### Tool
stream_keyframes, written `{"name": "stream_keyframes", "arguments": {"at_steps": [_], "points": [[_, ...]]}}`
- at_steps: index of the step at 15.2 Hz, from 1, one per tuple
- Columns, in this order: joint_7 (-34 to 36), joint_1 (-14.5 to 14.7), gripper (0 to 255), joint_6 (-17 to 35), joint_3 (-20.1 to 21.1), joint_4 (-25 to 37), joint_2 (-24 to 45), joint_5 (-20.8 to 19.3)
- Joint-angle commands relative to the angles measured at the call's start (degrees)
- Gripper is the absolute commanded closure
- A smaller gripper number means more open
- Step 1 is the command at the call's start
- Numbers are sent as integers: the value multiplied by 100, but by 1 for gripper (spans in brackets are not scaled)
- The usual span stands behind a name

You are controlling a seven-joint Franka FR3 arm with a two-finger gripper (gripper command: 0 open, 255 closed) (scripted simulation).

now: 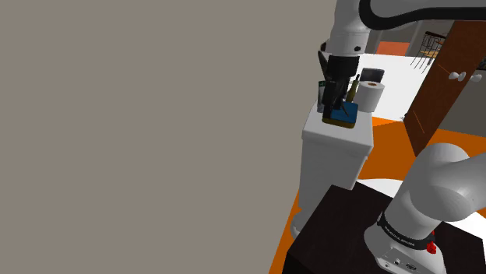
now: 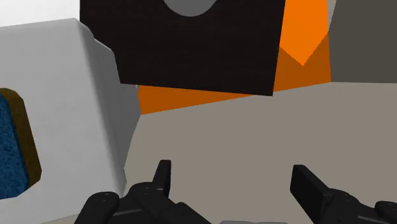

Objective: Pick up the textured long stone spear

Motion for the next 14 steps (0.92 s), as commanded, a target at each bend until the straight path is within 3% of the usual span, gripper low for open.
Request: {"name": "stream_keyframes", "arguments": {"at_steps": [1, 8, 14], "points": [[0, 0, 0, 0, 0, 0, 0, 0], [-1779, -50, 0, 874, -1191, -328, -610, -620], [-3328, 105, 0, 1674, -2380, -236, -694, -896]]}}
